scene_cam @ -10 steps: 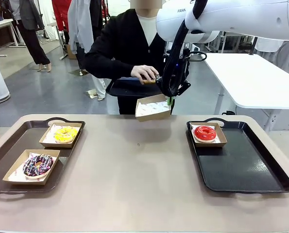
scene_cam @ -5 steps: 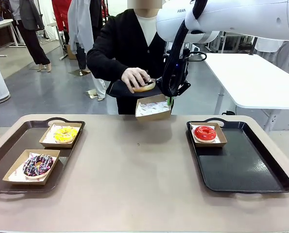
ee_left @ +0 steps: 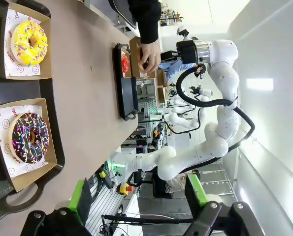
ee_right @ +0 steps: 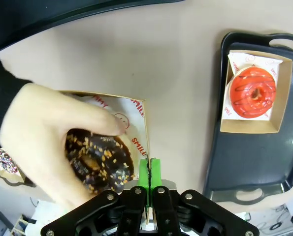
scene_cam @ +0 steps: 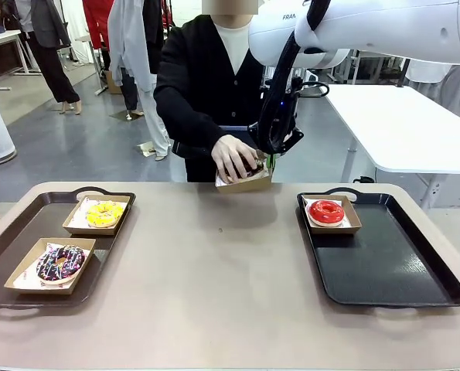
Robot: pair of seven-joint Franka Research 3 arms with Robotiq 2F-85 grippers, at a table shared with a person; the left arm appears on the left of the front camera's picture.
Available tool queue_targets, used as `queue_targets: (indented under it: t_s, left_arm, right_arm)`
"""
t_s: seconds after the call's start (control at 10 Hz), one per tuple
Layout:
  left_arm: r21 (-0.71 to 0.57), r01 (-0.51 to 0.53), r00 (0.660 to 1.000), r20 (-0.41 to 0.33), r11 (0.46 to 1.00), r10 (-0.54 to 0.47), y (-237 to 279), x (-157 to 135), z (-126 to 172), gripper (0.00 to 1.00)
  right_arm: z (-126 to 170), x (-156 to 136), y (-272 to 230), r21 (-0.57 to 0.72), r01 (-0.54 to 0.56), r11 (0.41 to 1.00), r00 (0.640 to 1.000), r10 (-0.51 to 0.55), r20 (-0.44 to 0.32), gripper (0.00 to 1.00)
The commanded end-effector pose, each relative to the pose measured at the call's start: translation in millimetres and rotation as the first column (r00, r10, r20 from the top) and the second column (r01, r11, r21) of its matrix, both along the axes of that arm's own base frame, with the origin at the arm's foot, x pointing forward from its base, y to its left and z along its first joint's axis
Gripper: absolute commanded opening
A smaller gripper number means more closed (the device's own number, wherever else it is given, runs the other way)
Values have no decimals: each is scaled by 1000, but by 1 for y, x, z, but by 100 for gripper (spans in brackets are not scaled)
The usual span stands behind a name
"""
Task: Individually package the donuts and arrange them on the tray.
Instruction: Place the picked Paper togo box on the Handle tray.
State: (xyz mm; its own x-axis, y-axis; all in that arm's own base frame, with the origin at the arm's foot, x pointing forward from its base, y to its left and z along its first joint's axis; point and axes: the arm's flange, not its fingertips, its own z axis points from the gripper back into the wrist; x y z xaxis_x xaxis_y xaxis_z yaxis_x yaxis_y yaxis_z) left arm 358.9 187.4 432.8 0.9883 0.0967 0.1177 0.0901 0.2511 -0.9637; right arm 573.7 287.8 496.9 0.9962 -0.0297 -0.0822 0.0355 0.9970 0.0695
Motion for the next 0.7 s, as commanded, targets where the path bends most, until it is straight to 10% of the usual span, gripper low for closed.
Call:
queue_targets:
  t_s: [0.0,0.6]
  left_arm:
    - [-5,-2,1000,5,1000,2,1,-1,1,100]
    - [-5,-2,1000,5,1000,2,1,-1,1,100]
  right_arm:
    - [-1,-3,-2,-2,2,1000,1000,-2,-4,0]
    - [-1,-3,-2,-2,2,1000,1000,-2,-4,0]
